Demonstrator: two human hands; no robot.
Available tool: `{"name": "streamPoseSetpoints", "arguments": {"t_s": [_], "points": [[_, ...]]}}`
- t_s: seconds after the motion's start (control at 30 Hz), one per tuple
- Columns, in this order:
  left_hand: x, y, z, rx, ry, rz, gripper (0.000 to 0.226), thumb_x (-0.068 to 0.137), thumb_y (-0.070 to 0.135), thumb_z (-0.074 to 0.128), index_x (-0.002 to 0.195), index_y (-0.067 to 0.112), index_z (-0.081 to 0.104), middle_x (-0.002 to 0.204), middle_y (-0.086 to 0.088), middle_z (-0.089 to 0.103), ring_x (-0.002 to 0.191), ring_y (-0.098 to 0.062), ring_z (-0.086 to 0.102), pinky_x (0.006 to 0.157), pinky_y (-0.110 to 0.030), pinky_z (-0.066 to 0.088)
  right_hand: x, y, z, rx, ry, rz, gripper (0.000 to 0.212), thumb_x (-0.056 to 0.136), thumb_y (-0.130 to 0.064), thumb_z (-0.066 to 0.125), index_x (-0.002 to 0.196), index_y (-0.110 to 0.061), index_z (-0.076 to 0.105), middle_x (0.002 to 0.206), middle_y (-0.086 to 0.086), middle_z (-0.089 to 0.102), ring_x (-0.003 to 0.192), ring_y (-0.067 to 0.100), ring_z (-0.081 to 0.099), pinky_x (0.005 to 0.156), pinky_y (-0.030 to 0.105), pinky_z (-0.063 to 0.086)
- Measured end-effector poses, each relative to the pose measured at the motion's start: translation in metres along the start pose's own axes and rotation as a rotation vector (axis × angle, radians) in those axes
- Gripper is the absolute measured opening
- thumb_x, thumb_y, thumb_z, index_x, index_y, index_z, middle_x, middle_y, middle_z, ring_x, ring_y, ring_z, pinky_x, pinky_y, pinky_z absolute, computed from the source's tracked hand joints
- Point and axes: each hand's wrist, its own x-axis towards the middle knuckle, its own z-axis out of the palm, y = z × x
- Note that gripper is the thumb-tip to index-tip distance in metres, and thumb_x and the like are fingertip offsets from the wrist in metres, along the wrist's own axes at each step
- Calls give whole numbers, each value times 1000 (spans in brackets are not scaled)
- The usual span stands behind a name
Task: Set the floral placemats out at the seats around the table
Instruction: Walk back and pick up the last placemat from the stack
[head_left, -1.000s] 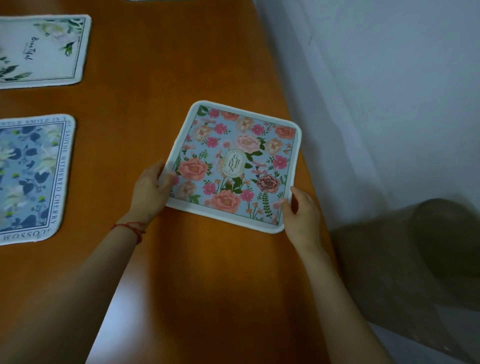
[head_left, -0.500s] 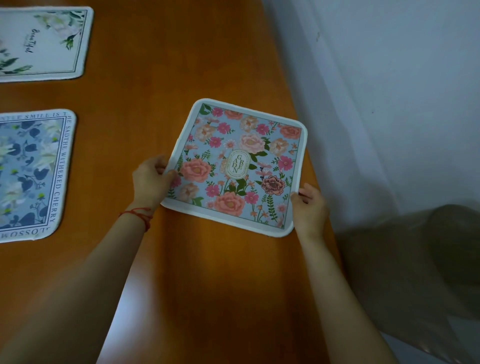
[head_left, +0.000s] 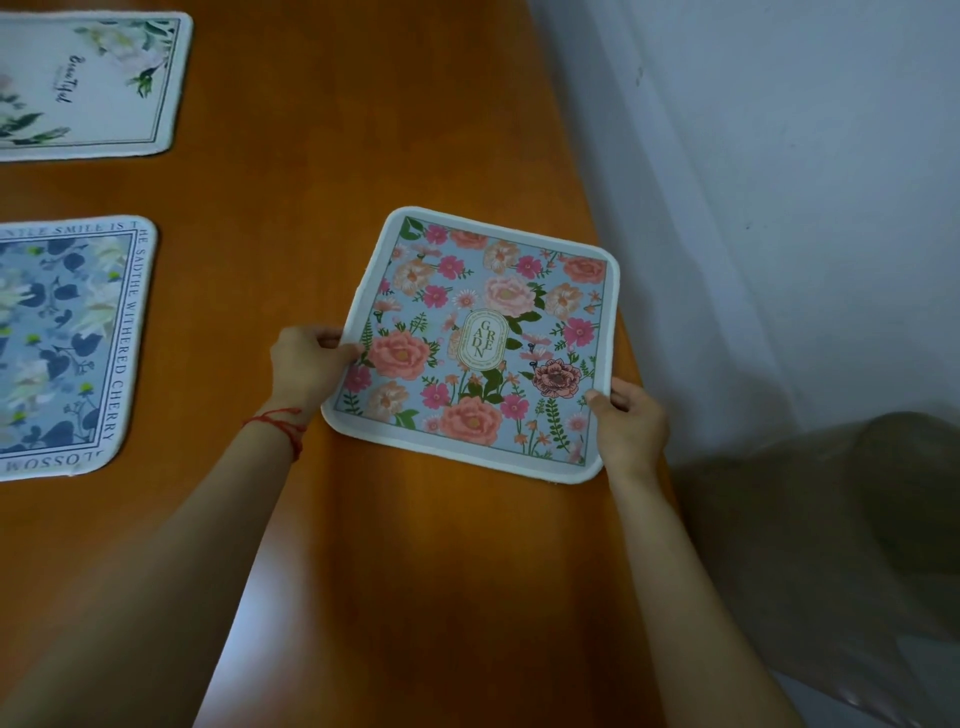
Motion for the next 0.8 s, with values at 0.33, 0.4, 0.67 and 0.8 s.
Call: {"name": "streamPoseSetpoints", "arguments": {"t_s": [0.33, 0.4, 0.67, 0.8], "points": [[-31, -10, -13, -95, 69, -3, 24, 80, 8, 69, 102, -1, 64, 102, -19, 66, 78, -22, 59, 69, -30, 48, -18, 0, -7, 30, 6, -3, 18, 87, -11, 61, 105, -10, 63, 88, -1, 65, 67, 4, 63, 48, 12, 50], [-41, -15, -17, -92, 93, 5, 22, 80, 8, 69, 100, -2, 64, 101, -19, 66, 78, -22, 58, 65, -30, 49, -24, -1, -7, 24, -4, -21, 17, 87, -10, 61, 104, -10, 64, 87, -1, 65, 66, 2, 61, 47, 9, 49], [-85, -46, -40, -99, 172, -11, 19, 80, 8, 69, 97, -1, 65, 97, -19, 67, 79, -27, 62, 70, -35, 51, -54, 3, -13, 4, -84, -61, 19, 86, -7, 61, 105, -7, 65, 89, 1, 67, 70, 9, 65, 56, 21, 53], [-111, -60, -55, -103, 209, -37, 20, 81, 8, 67, 98, -1, 65, 97, -17, 67, 76, -23, 60, 68, -31, 49, -72, 5, -15, -1, -139, -76, 20, 86, -7, 61, 106, -7, 64, 90, 4, 68, 73, 13, 66, 58, 24, 55]]}}
